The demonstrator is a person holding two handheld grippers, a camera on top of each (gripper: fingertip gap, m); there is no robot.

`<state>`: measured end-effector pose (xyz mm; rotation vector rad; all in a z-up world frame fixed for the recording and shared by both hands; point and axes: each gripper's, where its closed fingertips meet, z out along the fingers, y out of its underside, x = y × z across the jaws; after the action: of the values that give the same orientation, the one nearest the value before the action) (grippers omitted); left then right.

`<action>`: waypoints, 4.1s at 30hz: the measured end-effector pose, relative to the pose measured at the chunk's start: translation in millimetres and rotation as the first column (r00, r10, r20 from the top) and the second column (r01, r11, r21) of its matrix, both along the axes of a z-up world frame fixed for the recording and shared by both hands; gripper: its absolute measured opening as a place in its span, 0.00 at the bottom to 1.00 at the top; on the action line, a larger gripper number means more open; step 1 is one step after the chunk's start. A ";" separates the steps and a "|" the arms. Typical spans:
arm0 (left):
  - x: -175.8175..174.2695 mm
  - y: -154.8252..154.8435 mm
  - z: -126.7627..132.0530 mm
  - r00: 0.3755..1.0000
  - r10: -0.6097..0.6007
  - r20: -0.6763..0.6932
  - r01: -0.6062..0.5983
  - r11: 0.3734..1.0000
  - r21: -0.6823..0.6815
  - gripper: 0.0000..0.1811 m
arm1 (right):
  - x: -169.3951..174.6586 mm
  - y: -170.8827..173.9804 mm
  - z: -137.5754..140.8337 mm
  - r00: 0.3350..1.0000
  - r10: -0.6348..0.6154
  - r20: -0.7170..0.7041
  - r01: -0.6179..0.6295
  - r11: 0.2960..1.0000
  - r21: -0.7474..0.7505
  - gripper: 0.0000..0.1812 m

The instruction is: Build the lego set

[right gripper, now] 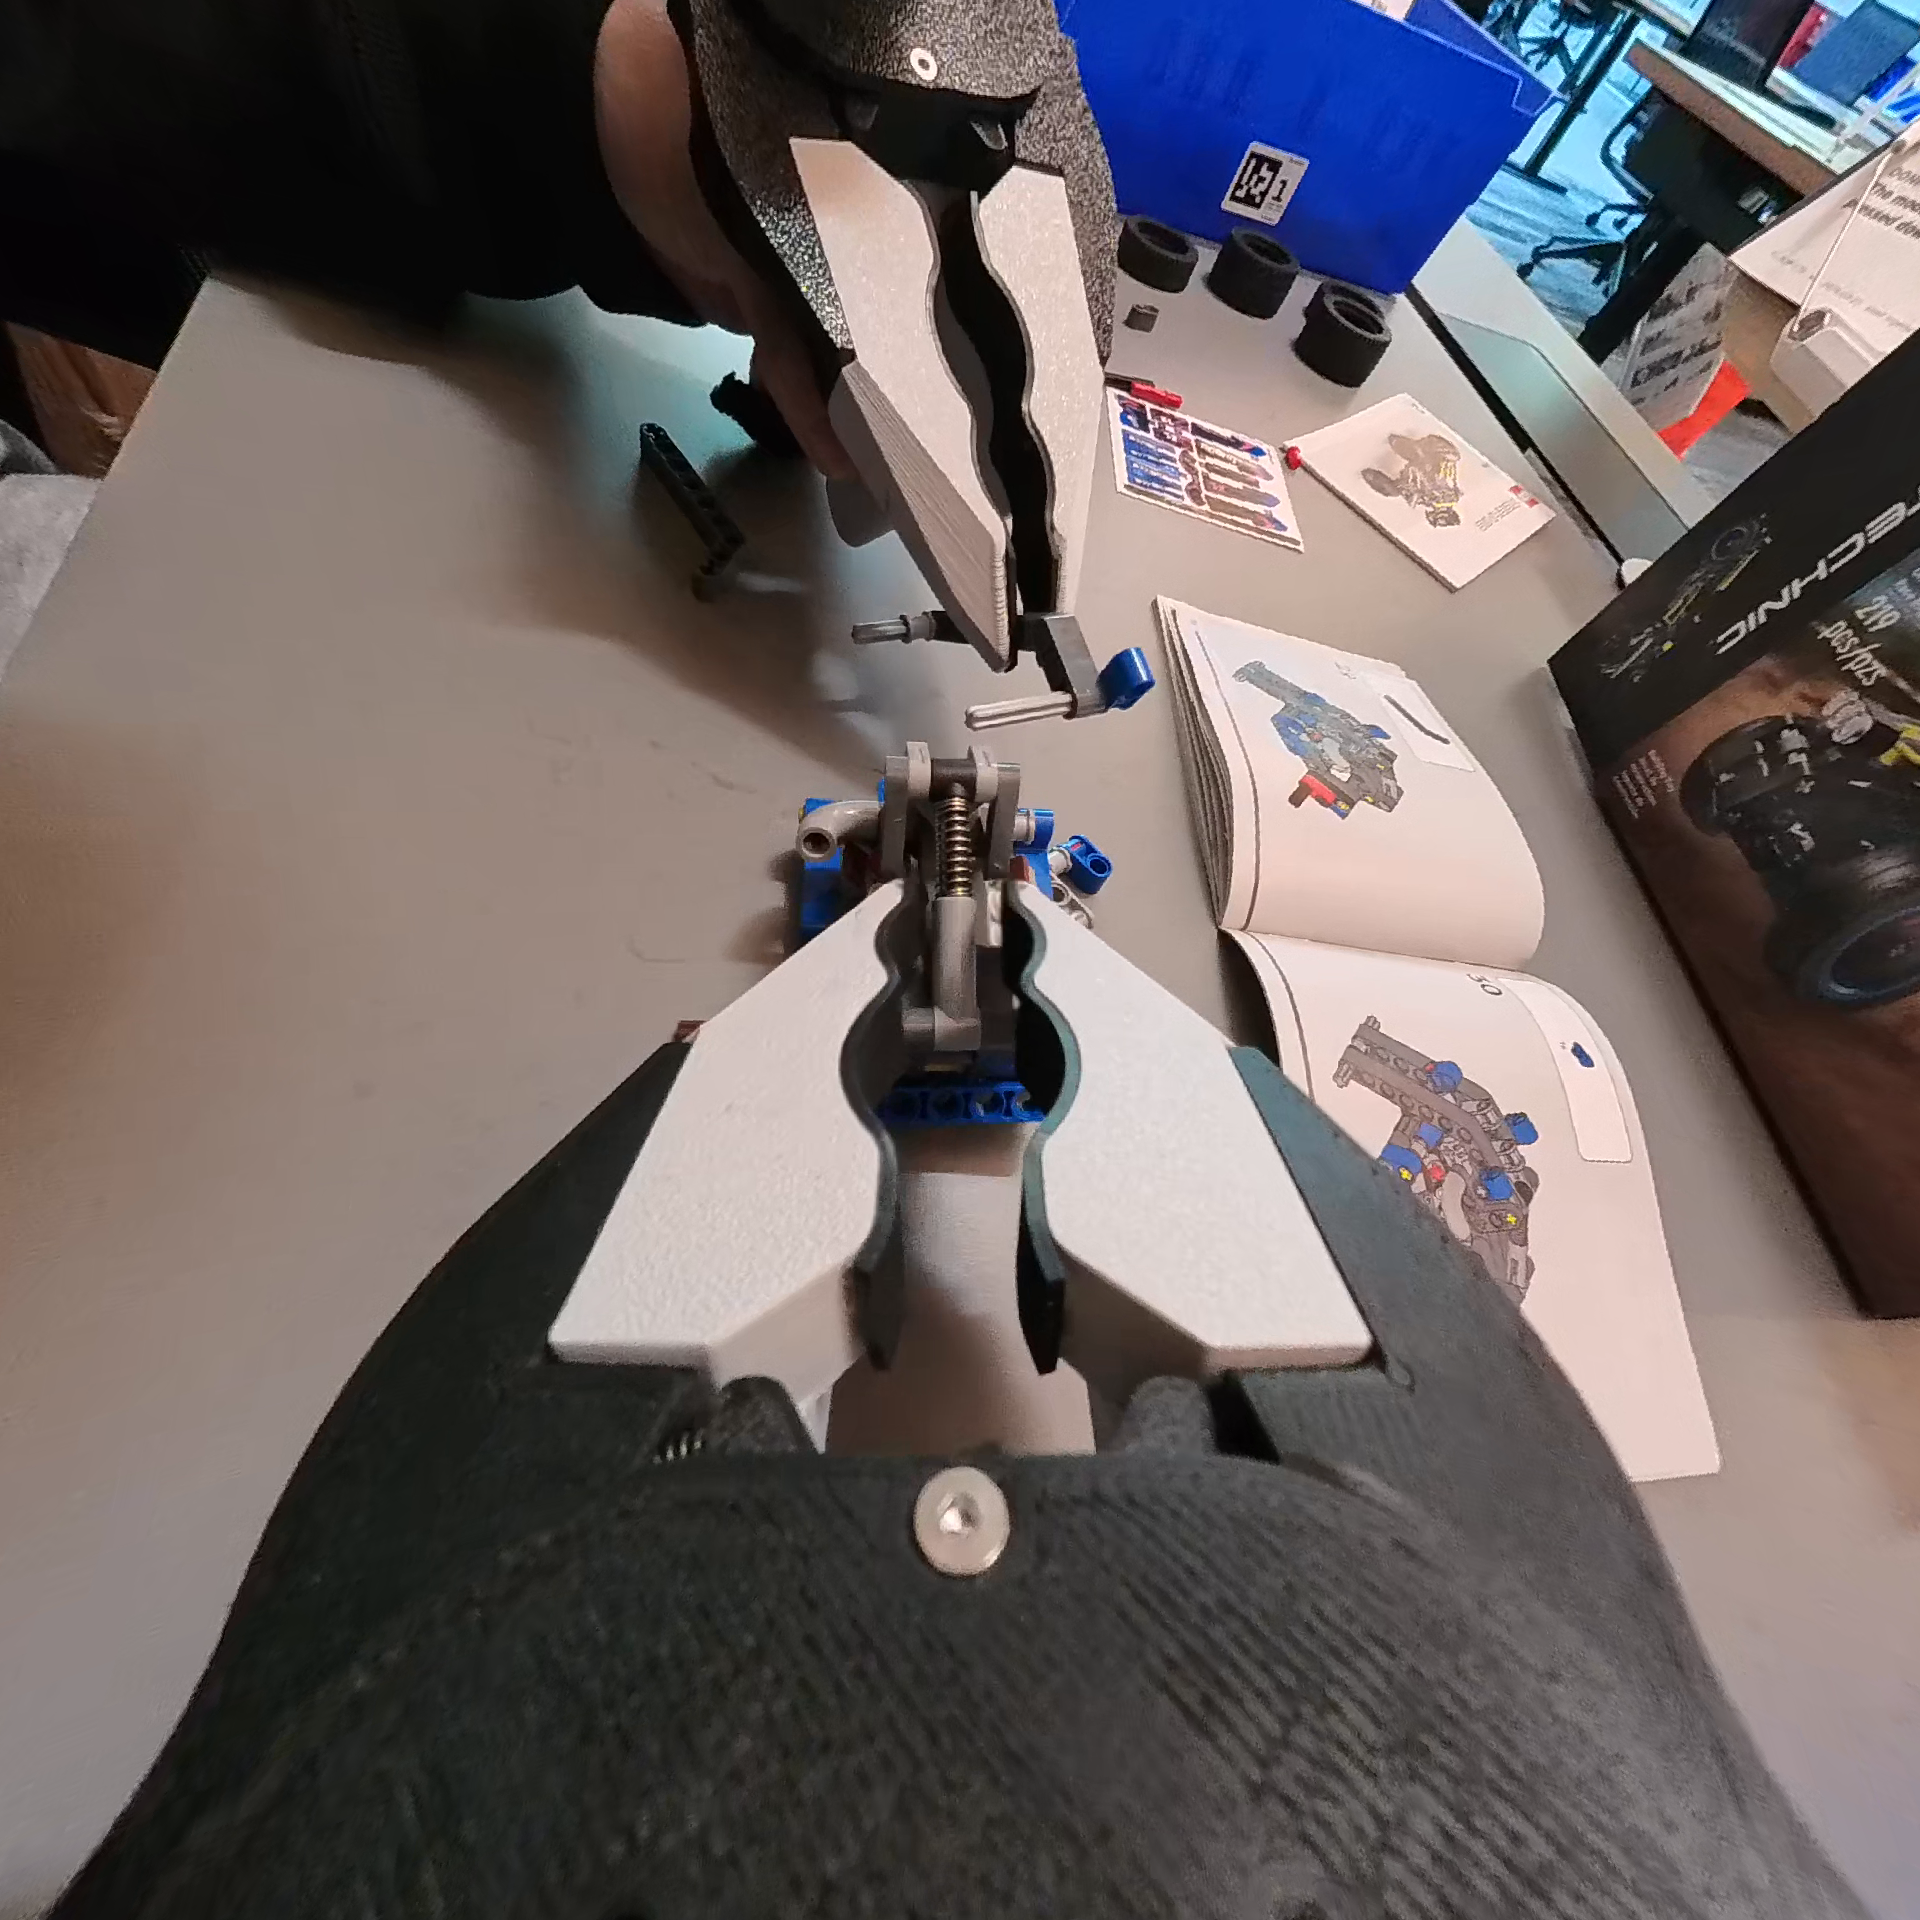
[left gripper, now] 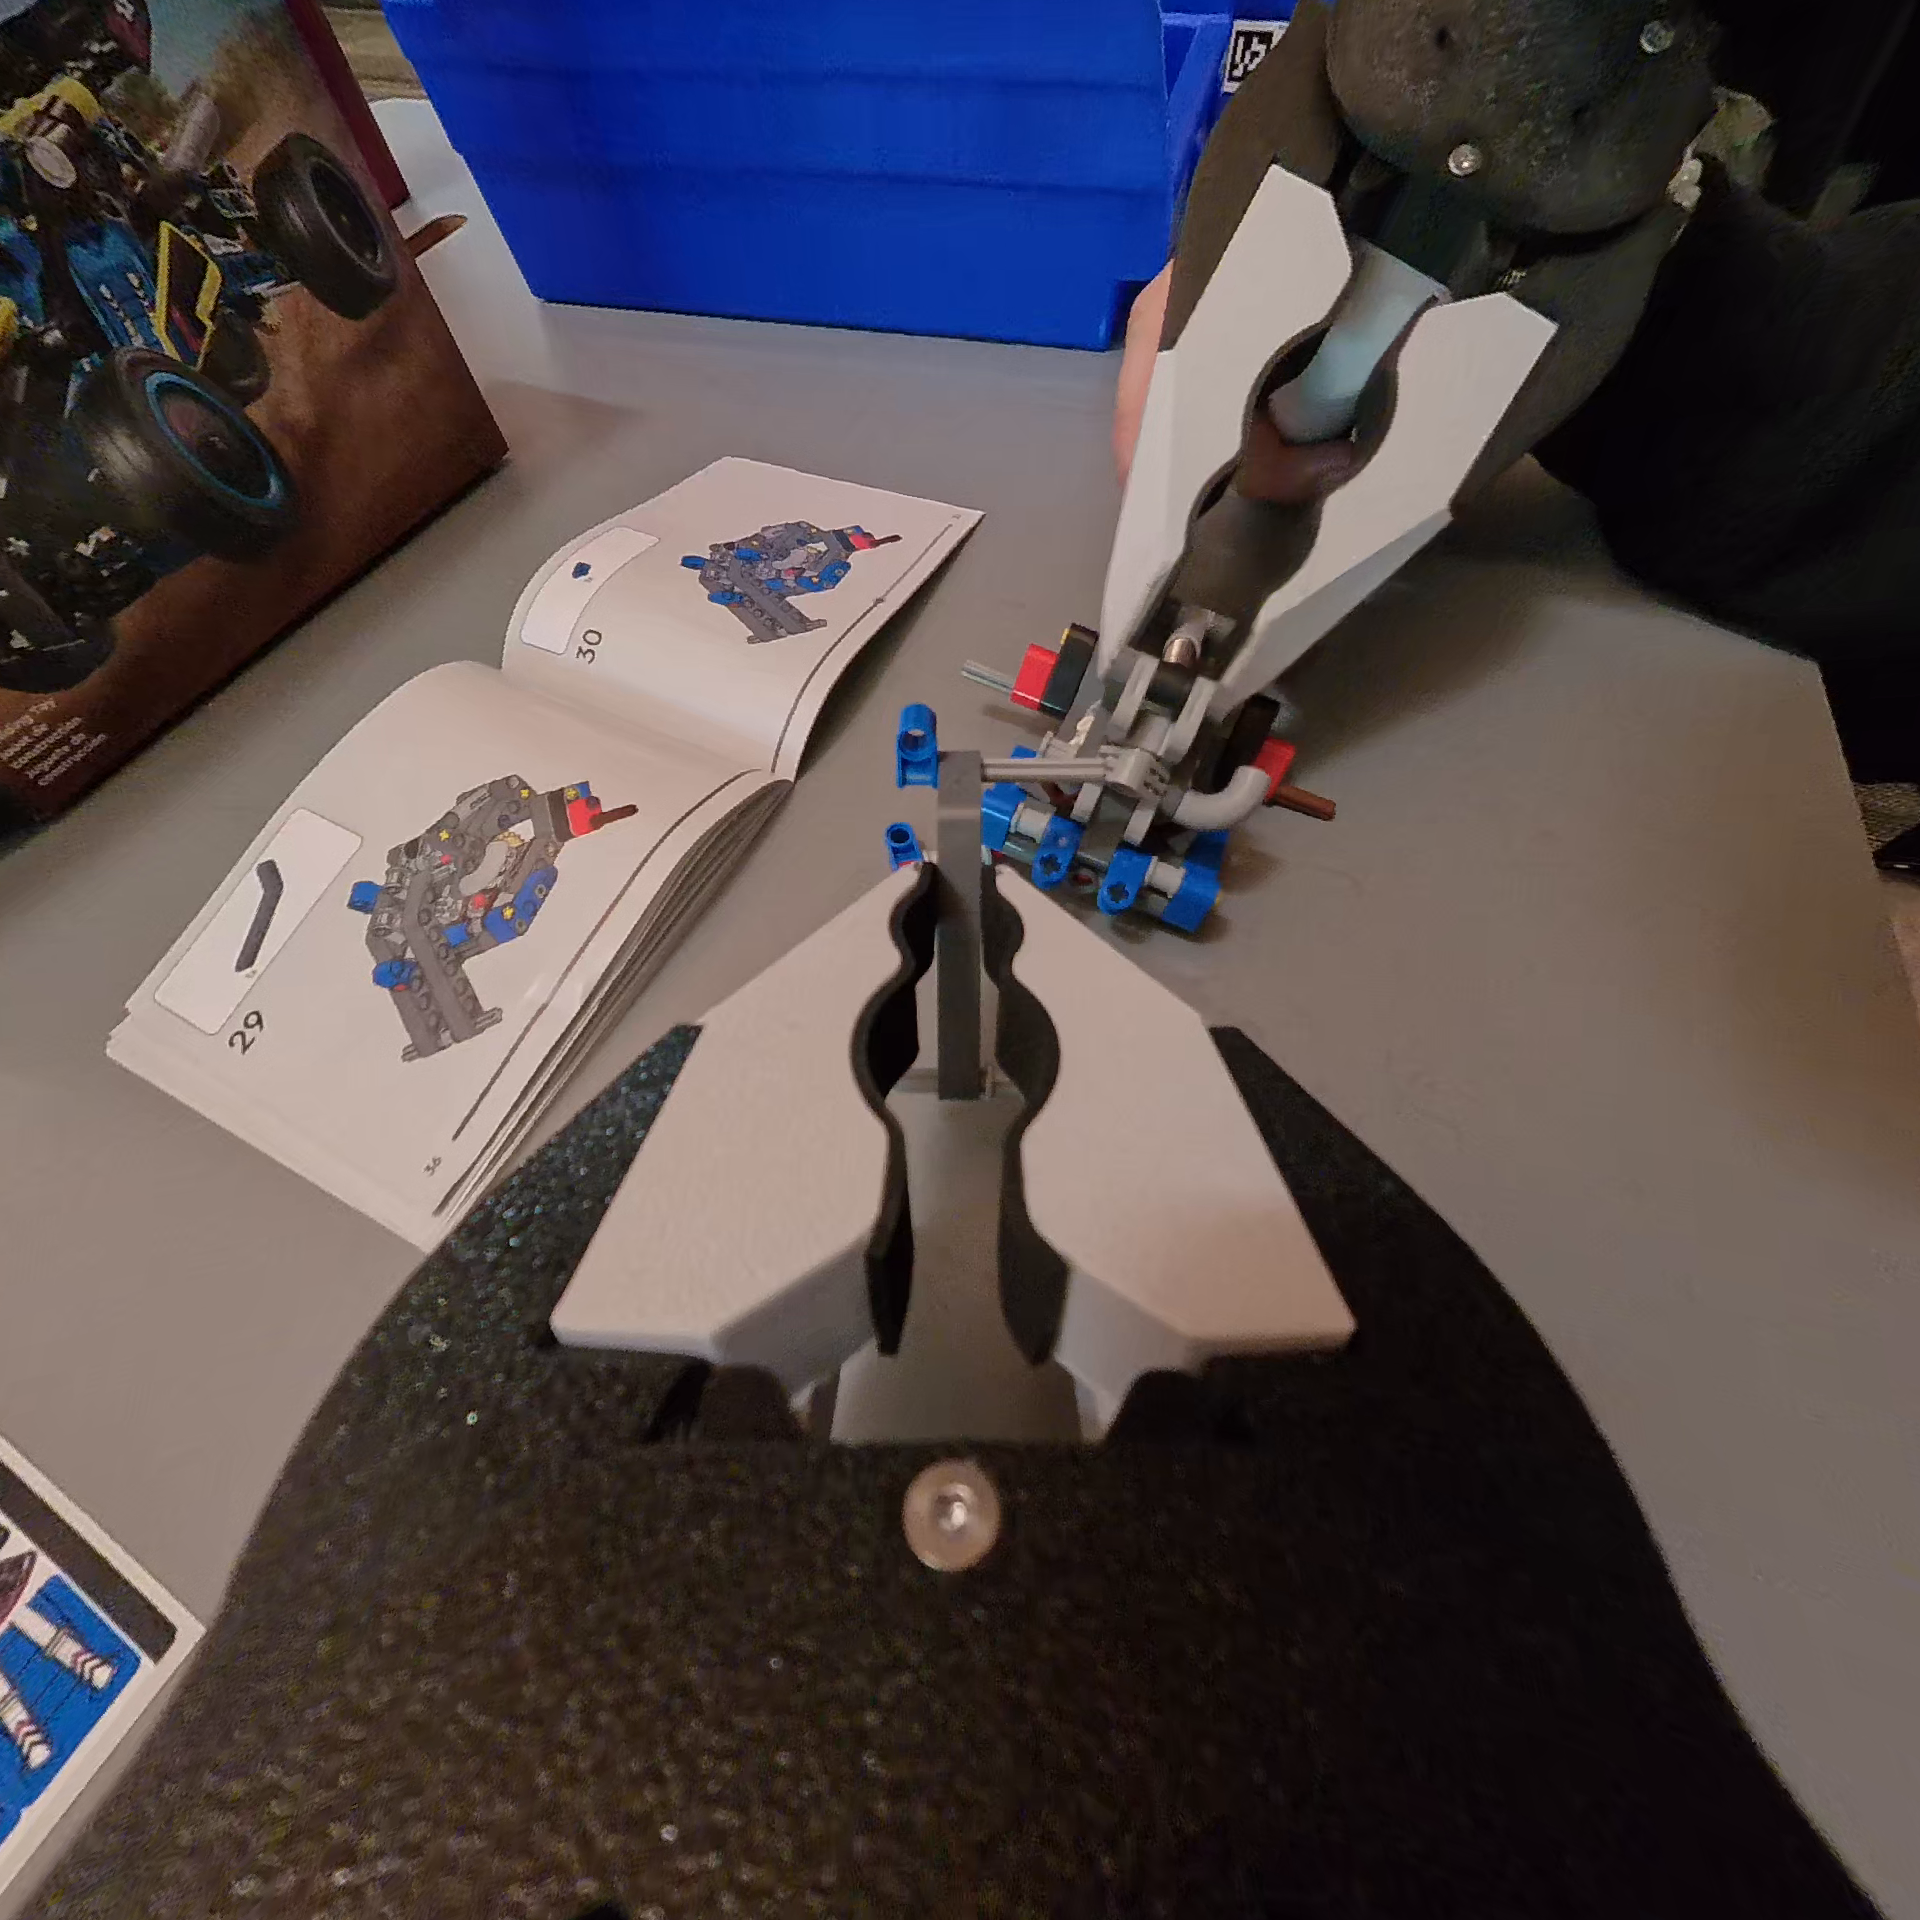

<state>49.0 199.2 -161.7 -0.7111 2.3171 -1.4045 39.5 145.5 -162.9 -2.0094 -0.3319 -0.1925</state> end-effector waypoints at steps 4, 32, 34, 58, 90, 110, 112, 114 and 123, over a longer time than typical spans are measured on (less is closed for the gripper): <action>0.2 0.4 -0.1 1.000 0.001 0.001 -0.001 1.000 0.001 0.03 | 0.2 -2.3 -4.7 1.000 -0.001 -0.009 0.001 1.000 -0.029 0.12; 1.3 1.4 0.5 1.000 0.008 0.003 -0.008 1.000 -0.003 0.03 | 5.8 -0.4 -5.1 0.999 -0.029 0.015 0.029 0.999 -0.026 0.12; 1.5 1.7 0.9 1.000 0.009 0.002 -0.009 1.000 -0.007 0.03 | 5.6 -0.6 -4.5 1.000 -0.028 0.011 0.029 0.999 -0.023 0.12; 2.0 2.3 0.0 1.000 0.010 0.004 -0.010 1.000 0.002 0.03 | 14.2 -2.2 -0.1 0.988 -0.095 -0.121 0.094 0.995 -0.020 0.03; 3.2 3.4 0.5 1.000 0.019 0.010 -0.019 1.000 0.003 0.03 | 23.4 -2.6 0.2 0.931 -0.149 -0.333 0.139 0.989 -0.051 0.03; 3.3 5.7 -0.1 1.000 0.018 0.017 -0.018 1.000 0.013 0.03 | 8.8 7.2 -0.9 0.964 -0.041 -0.261 0.029 0.998 -0.048 0.03; 3.3 5.9 0.1 1.000 0.018 0.017 -0.018 1.000 0.012 0.03 | 9.0 8.2 -0.9 0.964 -0.044 -0.264 0.032 0.998 -0.048 0.03; 3.6 6.3 0.1 1.000 0.019 0.015 -0.019 1.000 0.011 0.03 | 9.4 8.5 -0.9 0.963 -0.047 -0.266 0.035 0.998 -0.048 0.03; 3.3 6.3 -0.1 1.000 0.019 0.016 -0.019 1.000 0.013 0.03 | 7.7 10.7 -1.3 0.966 -0.041 -0.256 0.030 0.998 -0.048 0.03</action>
<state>52.3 205.5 -161.8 -0.7131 2.2991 -1.3808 47.3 156.1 -164.2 -2.0555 -0.1354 0.0547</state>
